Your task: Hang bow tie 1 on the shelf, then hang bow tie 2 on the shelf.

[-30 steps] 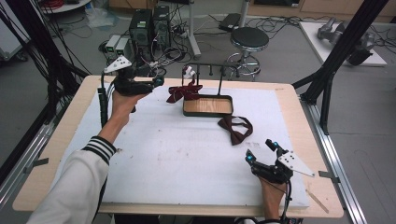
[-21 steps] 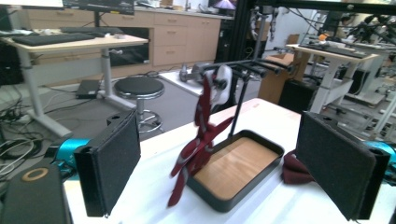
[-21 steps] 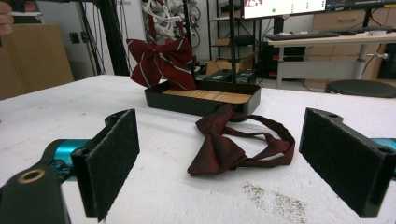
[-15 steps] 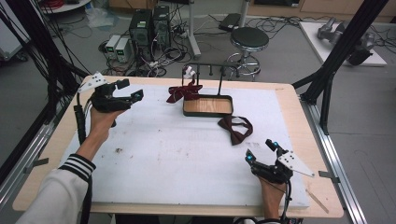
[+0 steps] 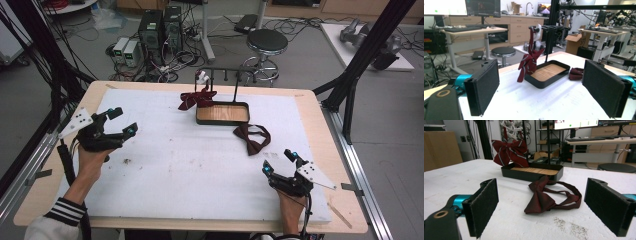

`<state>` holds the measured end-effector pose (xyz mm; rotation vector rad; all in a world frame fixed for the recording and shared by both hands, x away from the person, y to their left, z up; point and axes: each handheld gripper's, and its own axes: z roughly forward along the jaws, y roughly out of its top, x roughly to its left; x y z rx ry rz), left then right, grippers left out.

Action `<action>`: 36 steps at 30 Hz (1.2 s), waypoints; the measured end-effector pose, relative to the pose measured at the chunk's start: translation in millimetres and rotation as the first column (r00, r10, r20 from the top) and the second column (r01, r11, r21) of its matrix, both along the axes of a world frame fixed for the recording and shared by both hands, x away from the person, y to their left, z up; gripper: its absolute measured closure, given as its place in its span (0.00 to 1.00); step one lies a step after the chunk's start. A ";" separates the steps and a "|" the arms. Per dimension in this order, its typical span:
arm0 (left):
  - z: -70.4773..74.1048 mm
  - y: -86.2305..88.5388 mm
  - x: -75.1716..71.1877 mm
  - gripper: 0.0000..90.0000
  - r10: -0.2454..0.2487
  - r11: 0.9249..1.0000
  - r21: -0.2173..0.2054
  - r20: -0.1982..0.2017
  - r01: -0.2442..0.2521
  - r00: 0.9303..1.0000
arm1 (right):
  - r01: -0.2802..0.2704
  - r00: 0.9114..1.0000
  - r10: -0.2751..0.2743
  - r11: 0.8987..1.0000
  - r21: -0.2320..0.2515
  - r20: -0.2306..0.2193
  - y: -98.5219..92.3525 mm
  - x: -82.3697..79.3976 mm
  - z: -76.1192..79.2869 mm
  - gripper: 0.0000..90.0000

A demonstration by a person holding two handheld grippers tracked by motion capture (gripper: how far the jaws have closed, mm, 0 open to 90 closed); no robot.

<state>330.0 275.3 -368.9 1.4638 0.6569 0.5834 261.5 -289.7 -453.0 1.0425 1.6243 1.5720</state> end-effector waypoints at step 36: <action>-37.6 1.2 -24.6 0.16 -0.009 1.000 0.000 0.035 0.009 0.999 | 0.002 1.000 -0.002 1.000 -0.010 0.010 0.5 -0.2 0.1 0.12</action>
